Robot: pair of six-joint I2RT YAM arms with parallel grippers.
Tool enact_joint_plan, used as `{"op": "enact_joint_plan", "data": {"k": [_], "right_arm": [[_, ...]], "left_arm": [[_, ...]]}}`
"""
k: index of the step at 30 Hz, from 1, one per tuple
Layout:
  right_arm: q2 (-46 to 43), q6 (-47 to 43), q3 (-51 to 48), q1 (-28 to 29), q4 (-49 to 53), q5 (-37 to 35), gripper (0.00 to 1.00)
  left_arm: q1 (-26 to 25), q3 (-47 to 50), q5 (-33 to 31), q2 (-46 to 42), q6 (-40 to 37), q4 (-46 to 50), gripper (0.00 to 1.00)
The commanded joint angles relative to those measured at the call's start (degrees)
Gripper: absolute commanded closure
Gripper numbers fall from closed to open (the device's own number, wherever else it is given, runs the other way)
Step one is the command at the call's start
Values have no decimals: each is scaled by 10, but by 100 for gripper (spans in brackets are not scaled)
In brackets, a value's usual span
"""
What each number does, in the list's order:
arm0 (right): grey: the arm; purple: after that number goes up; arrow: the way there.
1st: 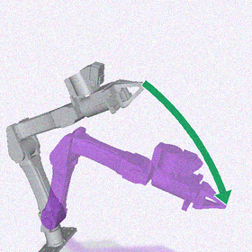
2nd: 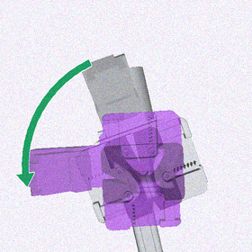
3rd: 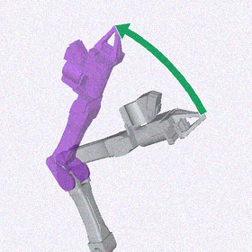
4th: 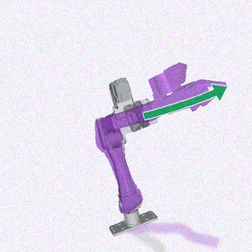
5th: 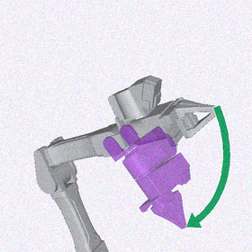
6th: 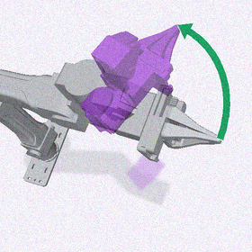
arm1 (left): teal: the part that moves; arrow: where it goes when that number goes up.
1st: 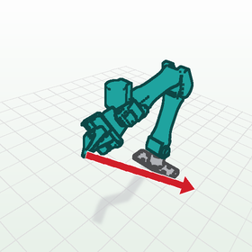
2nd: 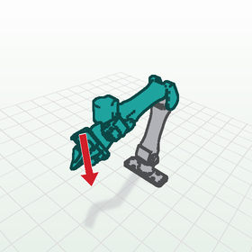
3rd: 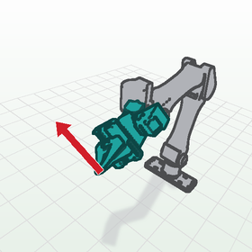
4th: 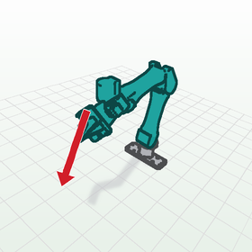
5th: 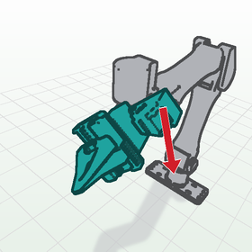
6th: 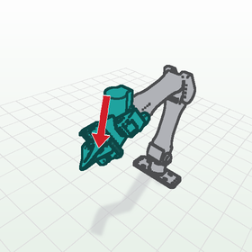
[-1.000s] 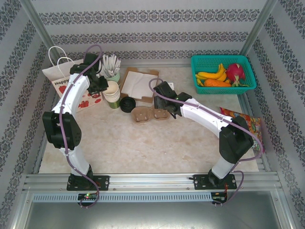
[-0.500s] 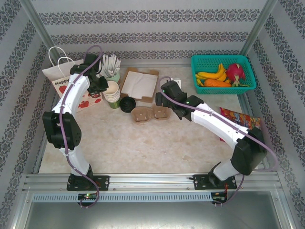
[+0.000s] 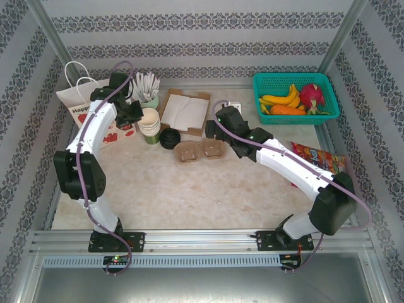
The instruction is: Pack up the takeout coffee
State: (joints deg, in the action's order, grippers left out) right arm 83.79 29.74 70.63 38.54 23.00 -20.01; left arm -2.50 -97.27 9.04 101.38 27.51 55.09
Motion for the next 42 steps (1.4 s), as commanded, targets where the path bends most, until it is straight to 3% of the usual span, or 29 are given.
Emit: {"op": "enact_joint_plan", "data": {"k": [1,9,16,20,25,34,38,42], "right_arm": [[-16,-9,-1,7,-16,18,6],[-7,-7,11,9,-17,38,7],[81,33,80,10,-70,230,14],[183,76,170,22,-82,292,22],[301,88,346,46,28,252,32],[428,67,541,75,160,189,45],[466,57,595,80,194,189,55],[491,53,622,84,213,185,58]], "left_arm": [[9,11,28,-32,23,-14,100],[34,59,68,-63,50,-58,100],[43,99,91,-84,60,-88,100],[44,112,122,-91,62,-98,100],[44,134,144,-109,58,-98,100],[44,162,155,-133,46,-88,100],[44,171,162,-131,44,-94,100],[44,176,169,-131,43,-98,100]]}}
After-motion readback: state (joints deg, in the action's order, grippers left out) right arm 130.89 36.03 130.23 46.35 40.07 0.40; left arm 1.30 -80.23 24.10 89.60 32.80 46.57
